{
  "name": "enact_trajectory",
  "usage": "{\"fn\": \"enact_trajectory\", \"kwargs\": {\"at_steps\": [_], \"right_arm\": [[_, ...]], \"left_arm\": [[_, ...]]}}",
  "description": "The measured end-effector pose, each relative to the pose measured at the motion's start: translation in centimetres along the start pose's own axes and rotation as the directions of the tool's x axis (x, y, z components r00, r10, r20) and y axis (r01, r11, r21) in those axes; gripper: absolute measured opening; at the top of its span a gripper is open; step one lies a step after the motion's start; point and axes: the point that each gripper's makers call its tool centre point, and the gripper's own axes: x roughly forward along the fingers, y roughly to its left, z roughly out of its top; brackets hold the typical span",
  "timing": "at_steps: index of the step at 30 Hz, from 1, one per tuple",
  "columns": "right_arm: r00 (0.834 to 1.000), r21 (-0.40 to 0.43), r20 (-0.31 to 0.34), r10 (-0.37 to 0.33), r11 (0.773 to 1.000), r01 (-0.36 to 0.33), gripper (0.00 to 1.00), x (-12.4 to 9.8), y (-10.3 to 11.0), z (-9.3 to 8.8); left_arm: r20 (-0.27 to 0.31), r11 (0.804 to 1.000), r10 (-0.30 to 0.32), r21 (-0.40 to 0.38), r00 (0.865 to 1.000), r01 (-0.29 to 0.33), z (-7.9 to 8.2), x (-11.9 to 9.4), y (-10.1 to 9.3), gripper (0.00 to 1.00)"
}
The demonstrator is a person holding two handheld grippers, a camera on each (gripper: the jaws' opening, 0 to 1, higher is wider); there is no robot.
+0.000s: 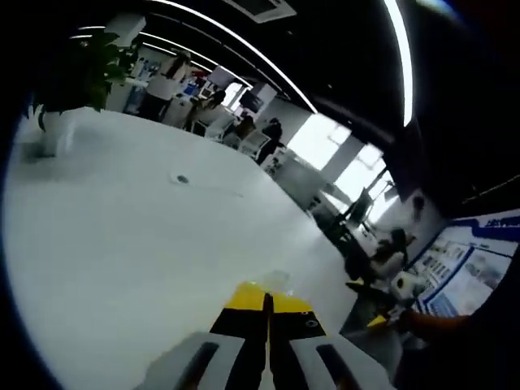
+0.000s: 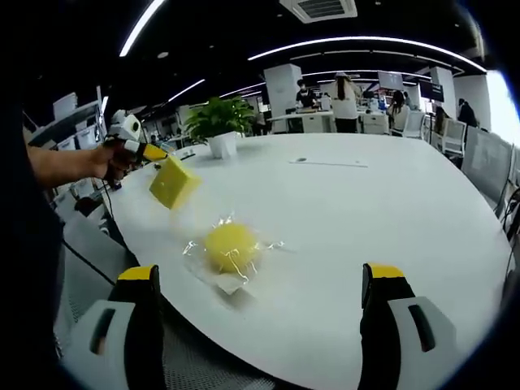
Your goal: Compare the silicone blocks by pressing each to a similar depth, holding the contact briefly, and releasing to observe deformation and rebound differences across the visible hardness samples.
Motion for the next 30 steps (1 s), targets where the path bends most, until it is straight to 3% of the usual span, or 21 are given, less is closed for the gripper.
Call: {"fn": "enact_trajectory", "kwargs": {"at_steps": [5,8,14,16,19,22,30], "right_arm": [[1.0,-0.003,0.024,-0.001,1.0,0.001,0.96,0.0,0.1,1.2],[1.0,-0.012,0.026,-0.001,1.0,0.002,0.96,-0.1,0.0,1.4],[0.999,-0.011,0.034,-0.004,1.0,0.004,0.96,-0.1,-0.4,1.7],[0.999,-0.002,0.047,-0.01,1.0,0.01,0.96,0.0,-0.7,2.2],[0.997,-0.014,0.071,-0.002,1.0,0.003,0.96,0.2,-0.8,3.6],[0.998,-0.094,0.061,-0.004,0.996,0.01,0.96,0.1,-0.9,4.3],[0.996,-0.102,0.068,0.051,0.994,-0.044,0.96,-0.5,-0.1,5.6]], "left_arm": [[0.004,0.998,-0.031,0.052,1.0,0.031,2.0,-0.6,-1.7,0.0],[0.003,0.992,-0.024,0.124,1.0,0.023,3.0,-0.9,-2.4,0.0],[0.027,0.984,-0.046,0.175,0.999,0.041,5.0,-2.0,-4.4,0.0],[0.039,0.986,-0.065,0.159,0.997,0.058,5.9,-2.4,-5.2,0.0],[0.05,0.982,-0.066,0.182,0.997,0.055,6.6,-2.6,-5.6,0.0],[0.059,0.976,-0.09,0.204,0.994,0.076,7.2,-2.9,-6.2,0.0],[0.052,0.958,-0.127,0.266,0.991,0.109,8.5,-3.5,-8.0,0.0]]}}
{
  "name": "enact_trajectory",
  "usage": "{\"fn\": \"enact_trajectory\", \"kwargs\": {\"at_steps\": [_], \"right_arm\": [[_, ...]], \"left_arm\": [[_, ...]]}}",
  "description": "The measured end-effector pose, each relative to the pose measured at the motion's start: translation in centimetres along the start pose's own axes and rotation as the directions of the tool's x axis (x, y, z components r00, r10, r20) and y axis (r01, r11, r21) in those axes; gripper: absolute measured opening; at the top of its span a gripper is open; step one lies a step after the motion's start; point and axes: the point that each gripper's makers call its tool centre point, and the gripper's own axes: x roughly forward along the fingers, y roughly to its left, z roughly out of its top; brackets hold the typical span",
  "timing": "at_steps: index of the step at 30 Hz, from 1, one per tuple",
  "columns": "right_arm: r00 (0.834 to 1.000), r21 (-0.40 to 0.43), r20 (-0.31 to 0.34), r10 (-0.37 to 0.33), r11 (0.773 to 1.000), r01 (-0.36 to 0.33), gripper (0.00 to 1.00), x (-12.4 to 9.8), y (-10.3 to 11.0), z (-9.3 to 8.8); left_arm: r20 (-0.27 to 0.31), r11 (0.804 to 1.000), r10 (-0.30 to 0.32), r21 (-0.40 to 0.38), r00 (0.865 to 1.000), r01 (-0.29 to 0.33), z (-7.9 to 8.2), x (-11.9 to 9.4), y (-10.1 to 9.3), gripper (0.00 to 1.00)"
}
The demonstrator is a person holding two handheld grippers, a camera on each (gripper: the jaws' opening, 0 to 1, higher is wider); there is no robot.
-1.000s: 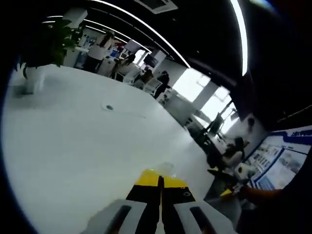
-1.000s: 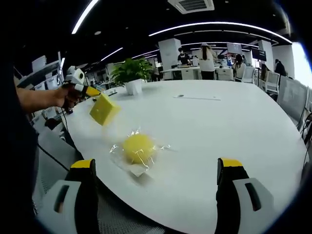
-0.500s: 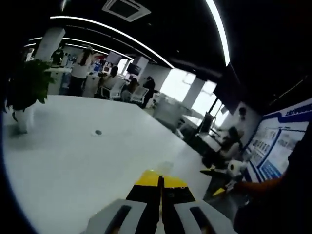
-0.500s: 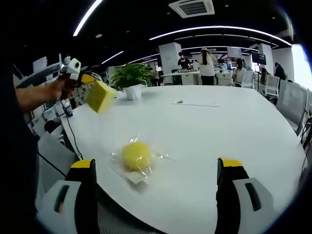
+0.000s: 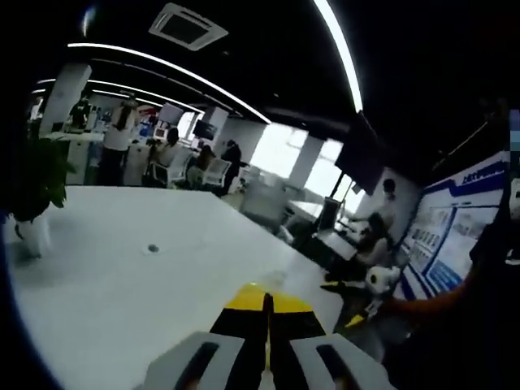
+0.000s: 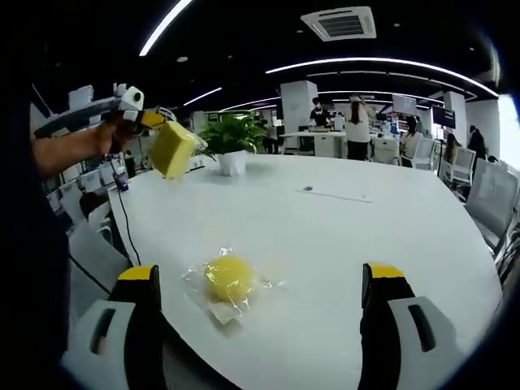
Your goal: Compare the silicone blocks by pressing each to a similar depth, holding the contact briefly, and releasing to observe deformation and rebound differences across the visible hardness samples.
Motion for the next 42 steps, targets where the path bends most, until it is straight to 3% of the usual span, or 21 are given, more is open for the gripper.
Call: {"fn": "enact_trajectory", "kwargs": {"at_steps": [4,14,16,23,26,30,35,42], "right_arm": [[0.999,0.019,0.035,0.038,0.999,-0.039,0.96,0.0,0.3,1.5],[0.986,-0.041,0.089,0.141,0.99,-0.138,0.96,0.1,1.4,6.7],[0.978,-0.028,0.094,0.186,0.983,-0.184,0.96,0.3,2.2,7.4],[0.969,-0.062,0.105,0.225,0.974,-0.22,0.96,0.9,3.0,9.0],[0.954,-0.049,0.136,0.267,0.964,-0.262,0.96,1.0,3.9,9.8],[0.936,-0.046,0.149,0.318,0.948,-0.315,0.96,1.6,5.0,10.2],[0.904,-0.022,0.163,0.395,0.918,-0.397,0.96,2.5,6.2,10.8],[0.877,-0.081,0.179,0.445,0.895,-0.438,0.96,3.2,7.6,12.6]], "left_arm": [[-0.011,0.999,-0.026,0.021,1.0,0.026,0.5,0.1,-1.2,0.0],[-0.002,0.994,-0.081,0.079,0.997,0.081,2.4,0.1,-3.9,0.0],[-0.003,0.992,-0.091,0.086,0.996,0.091,2.5,0.2,-4.1,0.0],[0.01,0.99,-0.108,0.088,0.994,0.106,2.1,0.4,-5.0,0.0],[0.027,0.994,-0.096,0.053,0.995,0.095,2.3,0.4,-5.1,0.0],[0.035,0.992,-0.105,0.071,0.994,0.102,2.4,0.3,-5.6,0.0],[0.001,0.984,-0.137,0.113,0.991,0.136,1.9,0.6,-6.7,0.0],[0.018,0.98,-0.16,0.121,0.987,0.156,2.5,0.6,-7.2,0.0]]}}
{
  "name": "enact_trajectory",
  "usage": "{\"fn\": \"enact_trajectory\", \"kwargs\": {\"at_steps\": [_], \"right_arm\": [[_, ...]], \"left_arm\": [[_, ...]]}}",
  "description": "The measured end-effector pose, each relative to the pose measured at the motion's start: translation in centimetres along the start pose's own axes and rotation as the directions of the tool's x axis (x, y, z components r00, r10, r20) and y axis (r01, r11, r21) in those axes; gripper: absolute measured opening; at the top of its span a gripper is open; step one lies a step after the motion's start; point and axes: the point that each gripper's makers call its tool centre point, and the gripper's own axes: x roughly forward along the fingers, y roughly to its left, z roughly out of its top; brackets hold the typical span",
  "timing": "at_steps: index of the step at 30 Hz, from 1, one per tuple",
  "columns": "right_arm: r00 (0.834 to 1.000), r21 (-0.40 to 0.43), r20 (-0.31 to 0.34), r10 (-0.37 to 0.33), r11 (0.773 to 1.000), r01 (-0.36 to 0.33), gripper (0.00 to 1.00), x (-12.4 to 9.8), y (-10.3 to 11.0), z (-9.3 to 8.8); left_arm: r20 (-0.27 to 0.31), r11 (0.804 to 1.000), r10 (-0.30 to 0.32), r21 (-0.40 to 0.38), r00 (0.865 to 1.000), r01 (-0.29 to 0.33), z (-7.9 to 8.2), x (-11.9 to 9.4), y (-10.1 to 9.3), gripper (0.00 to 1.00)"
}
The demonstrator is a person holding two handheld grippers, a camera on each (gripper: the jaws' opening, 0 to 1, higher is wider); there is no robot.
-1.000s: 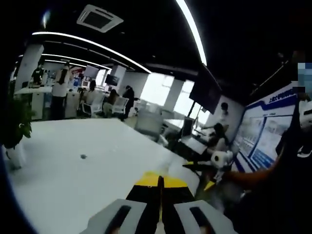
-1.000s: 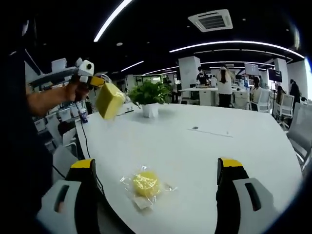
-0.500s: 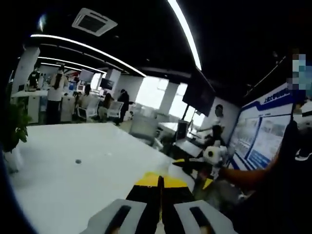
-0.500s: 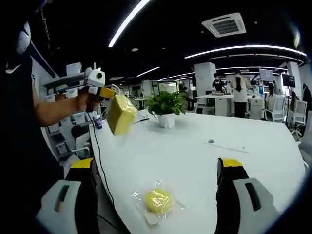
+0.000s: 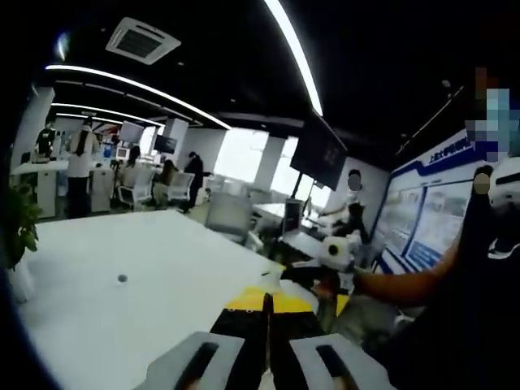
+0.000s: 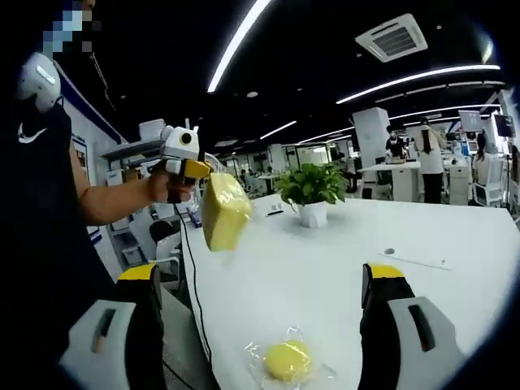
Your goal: Compare the silicone blocks by pressing each to a similar depth, holding the contact briefly, and releasing to observe deformation and rebound differences across the visible hardness samples.
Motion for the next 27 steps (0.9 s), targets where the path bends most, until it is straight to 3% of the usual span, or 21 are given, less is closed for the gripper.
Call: {"fn": "enact_trajectory", "kwargs": {"at_steps": [11,14,19,27], "right_arm": [[0.997,0.006,0.03,0.067,0.998,-0.067,0.96,1.9,1.8,0.8],[0.993,0.011,0.052,0.107,0.994,-0.108,0.88,2.3,2.5,1.5],[0.989,0.009,0.061,0.133,0.991,-0.134,0.88,3.3,3.3,1.9],[0.978,0.024,0.093,0.189,0.981,-0.192,0.81,4.5,4.7,3.0]], "left_arm": [[0.028,0.998,-0.056,0.003,0.998,0.056,1.3,0.6,-1.9,0.0],[0.035,0.997,-0.073,0.002,0.997,0.073,1.3,0.7,-2.4,0.0],[0.039,0.997,-0.082,-0.012,0.996,0.082,1.2,1.0,-2.8,0.0],[0.077,0.994,-0.108,-0.021,0.991,0.109,2.4,1.3,-3.9,0.0]]}}
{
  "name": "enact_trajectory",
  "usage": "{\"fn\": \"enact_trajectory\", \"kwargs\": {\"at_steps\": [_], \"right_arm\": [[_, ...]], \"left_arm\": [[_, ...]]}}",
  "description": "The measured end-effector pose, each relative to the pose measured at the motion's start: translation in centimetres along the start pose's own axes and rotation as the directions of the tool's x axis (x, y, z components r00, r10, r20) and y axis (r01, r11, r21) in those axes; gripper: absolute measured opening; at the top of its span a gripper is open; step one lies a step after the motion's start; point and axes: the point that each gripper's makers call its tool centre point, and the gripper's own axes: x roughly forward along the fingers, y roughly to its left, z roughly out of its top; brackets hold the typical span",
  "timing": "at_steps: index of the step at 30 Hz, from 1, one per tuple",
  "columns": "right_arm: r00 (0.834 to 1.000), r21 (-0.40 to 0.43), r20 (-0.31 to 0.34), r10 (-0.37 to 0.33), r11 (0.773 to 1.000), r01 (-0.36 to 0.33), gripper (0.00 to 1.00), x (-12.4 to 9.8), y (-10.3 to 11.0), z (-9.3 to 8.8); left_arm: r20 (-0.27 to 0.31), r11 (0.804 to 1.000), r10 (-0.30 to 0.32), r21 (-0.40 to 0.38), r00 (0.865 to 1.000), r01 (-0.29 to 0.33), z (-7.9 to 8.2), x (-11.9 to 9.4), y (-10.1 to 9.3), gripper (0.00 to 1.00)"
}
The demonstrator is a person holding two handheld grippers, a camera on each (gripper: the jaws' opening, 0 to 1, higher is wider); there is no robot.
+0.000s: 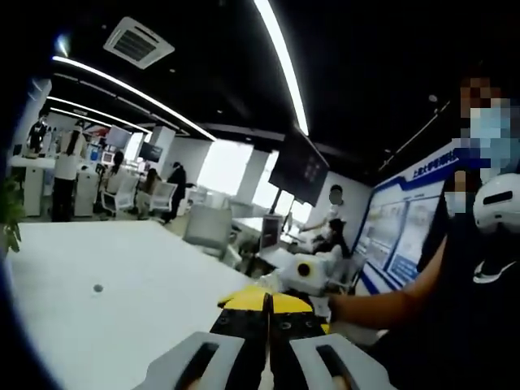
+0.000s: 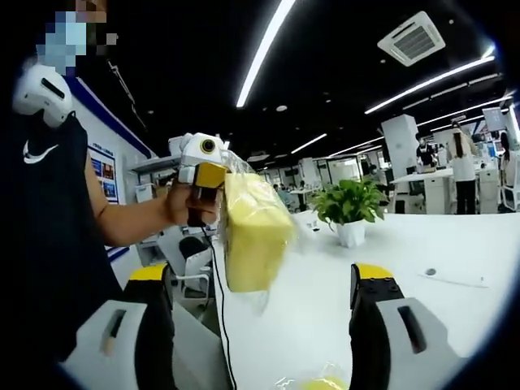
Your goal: Compare the silicone blocks by pressing each to a similar depth, holding the contact briefly, and releasing to observe deformation and rebound differences across the visible hardness samples.
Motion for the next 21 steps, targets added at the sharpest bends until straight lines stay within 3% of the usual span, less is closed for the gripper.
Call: {"fn": "enact_trajectory", "kwargs": {"at_steps": [4,9,16,21], "right_arm": [[0.998,0.042,0.035,0.052,0.998,-0.053,0.72,0.7,1.0,1.0],[0.997,0.031,0.045,0.058,0.998,-0.059,0.76,1.5,1.3,1.4],[0.996,0.046,0.059,0.072,0.996,-0.075,0.67,1.5,1.4,1.7],[0.993,0.062,0.076,0.089,0.994,-0.094,0.51,1.4,1.7,2.2]], "left_arm": [[0.007,1.0,-0.018,0.0,1.0,0.018,0.3,0.3,-0.6,0.0],[0.008,1.0,-0.027,-0.003,1.0,0.027,0.2,0.5,-0.9,0.0],[0.02,1.0,-0.029,0.0,0.999,0.029,0.7,0.5,-1.0,0.0],[0.04,0.999,-0.035,-0.005,0.999,0.035,1.1,0.7,-1.1,0.0]]}}
